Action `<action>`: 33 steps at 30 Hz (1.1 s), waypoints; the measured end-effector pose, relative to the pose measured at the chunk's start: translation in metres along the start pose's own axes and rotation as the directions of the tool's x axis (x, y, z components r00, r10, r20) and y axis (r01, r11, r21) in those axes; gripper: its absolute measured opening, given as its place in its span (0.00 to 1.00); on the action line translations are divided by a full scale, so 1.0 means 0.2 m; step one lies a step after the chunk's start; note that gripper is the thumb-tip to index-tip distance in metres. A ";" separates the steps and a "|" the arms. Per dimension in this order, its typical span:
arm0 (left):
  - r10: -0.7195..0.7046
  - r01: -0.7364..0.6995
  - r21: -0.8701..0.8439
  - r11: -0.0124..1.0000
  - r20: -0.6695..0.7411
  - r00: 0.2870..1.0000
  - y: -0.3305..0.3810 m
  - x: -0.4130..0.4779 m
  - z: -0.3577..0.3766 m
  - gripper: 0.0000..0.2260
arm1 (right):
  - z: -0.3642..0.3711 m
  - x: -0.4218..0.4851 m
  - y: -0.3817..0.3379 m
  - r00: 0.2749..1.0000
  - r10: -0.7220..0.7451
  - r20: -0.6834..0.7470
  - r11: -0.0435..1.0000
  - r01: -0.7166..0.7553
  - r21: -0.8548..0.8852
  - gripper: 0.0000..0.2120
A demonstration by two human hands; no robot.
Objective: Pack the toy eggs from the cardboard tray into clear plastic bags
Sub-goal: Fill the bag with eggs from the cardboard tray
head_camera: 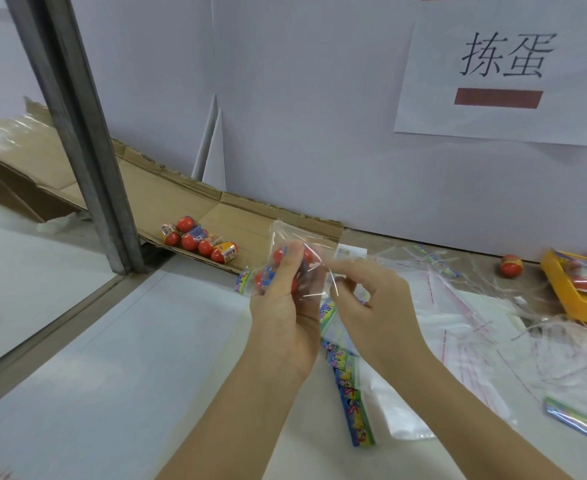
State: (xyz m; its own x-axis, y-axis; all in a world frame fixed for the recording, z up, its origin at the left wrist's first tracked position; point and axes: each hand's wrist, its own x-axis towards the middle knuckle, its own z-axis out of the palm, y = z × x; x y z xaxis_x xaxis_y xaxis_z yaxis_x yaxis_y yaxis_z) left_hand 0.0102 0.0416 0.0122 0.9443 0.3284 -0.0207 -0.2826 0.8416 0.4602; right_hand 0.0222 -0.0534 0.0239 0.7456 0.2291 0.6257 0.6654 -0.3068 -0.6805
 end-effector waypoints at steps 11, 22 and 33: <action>-0.059 0.057 -0.049 0.997 -0.029 0.998 0.01 0.00 -0.01 0.17 | 0.02 -0.02 -0.01 0.996 -0.005 0.085 0.989 0.017 -0.144 0.21; -0.018 0.018 0.043 0.999 -0.001 1.000 0.02 0.01 -0.02 0.15 | -0.01 -0.01 -0.01 0.997 0.005 0.076 0.997 0.001 -0.080 0.29; -0.056 0.057 0.050 0.997 -0.024 0.998 0.04 0.00 -0.01 0.18 | 0.00 -0.02 0.04 0.976 -0.204 0.074 0.942 0.217 -0.255 0.16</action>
State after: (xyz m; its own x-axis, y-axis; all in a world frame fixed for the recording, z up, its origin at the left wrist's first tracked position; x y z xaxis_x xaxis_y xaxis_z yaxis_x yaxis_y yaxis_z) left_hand 0.0075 0.0491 0.0132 0.9544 0.2908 -0.0675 -0.2193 0.8364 0.5024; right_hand 0.0239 -0.0563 0.0160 0.5945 0.3548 0.7216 0.7793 -0.4753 -0.4083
